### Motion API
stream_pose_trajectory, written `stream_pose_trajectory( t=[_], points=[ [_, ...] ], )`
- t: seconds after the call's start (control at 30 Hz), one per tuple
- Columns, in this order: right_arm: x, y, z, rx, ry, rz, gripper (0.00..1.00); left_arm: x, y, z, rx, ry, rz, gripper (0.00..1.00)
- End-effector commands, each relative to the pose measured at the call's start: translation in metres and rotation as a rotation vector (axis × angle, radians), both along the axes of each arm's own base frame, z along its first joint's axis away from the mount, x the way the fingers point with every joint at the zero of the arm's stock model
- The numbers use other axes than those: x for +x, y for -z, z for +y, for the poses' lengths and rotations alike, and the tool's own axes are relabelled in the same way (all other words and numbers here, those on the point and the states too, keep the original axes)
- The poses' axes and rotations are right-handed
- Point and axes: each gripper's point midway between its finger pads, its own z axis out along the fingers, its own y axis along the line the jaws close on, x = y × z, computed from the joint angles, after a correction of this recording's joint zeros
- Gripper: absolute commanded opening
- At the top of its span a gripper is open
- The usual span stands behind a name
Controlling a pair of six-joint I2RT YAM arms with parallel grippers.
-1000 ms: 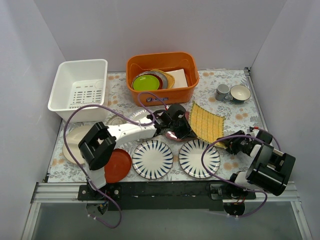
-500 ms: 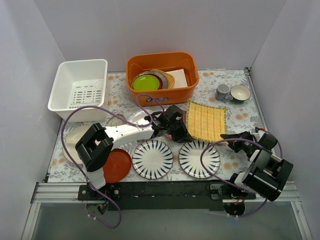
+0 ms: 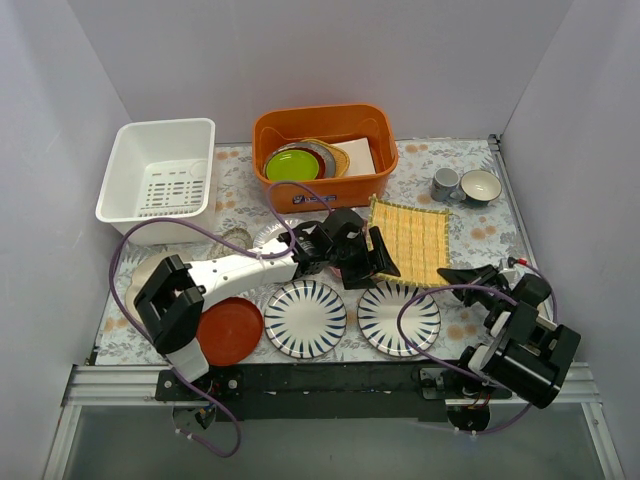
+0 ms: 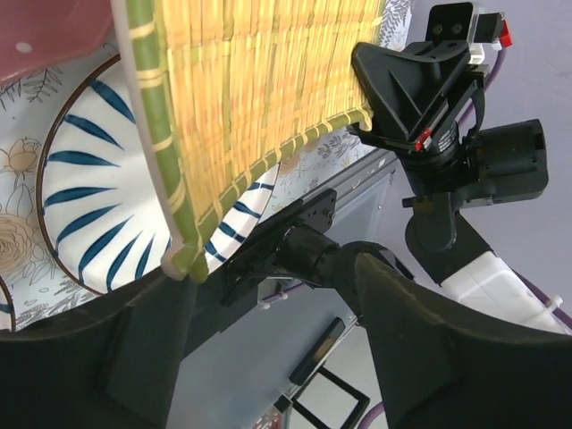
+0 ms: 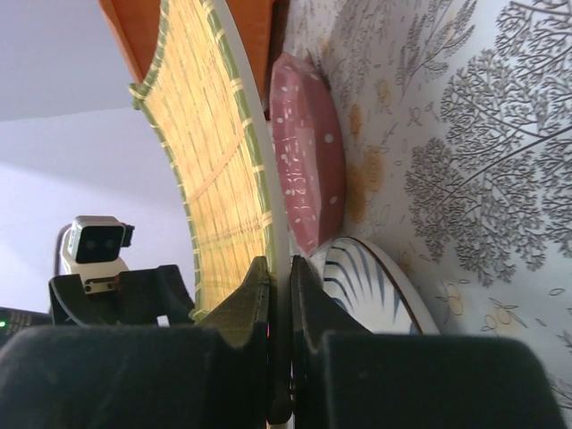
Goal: Place the plates into the plastic bin on the countertop
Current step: Pick up the plate from the corner of the board.
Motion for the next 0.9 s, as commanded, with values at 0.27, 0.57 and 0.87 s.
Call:
stream_pose_trajectory(
  t=[0.27,0.57,0.87],
  points=[
    [-0.002,-0.061,0.010,0.039,-0.096,-0.260,0.01,0.029,-0.003,0.031,0.097,-0.091,-0.178,0.82],
    [-0.006,-0.059,0.013,0.047,-0.110,-0.253,0.01,0.055,-0.053,0.025,-0.053,-0.154,-0.390,0.75],
    [-0.006,-0.059,0.013,0.049,-0.119,-0.254,0.01,0.048,-0.048,-0.004,-0.145,-0.060,-0.345,0.44]
  ],
)
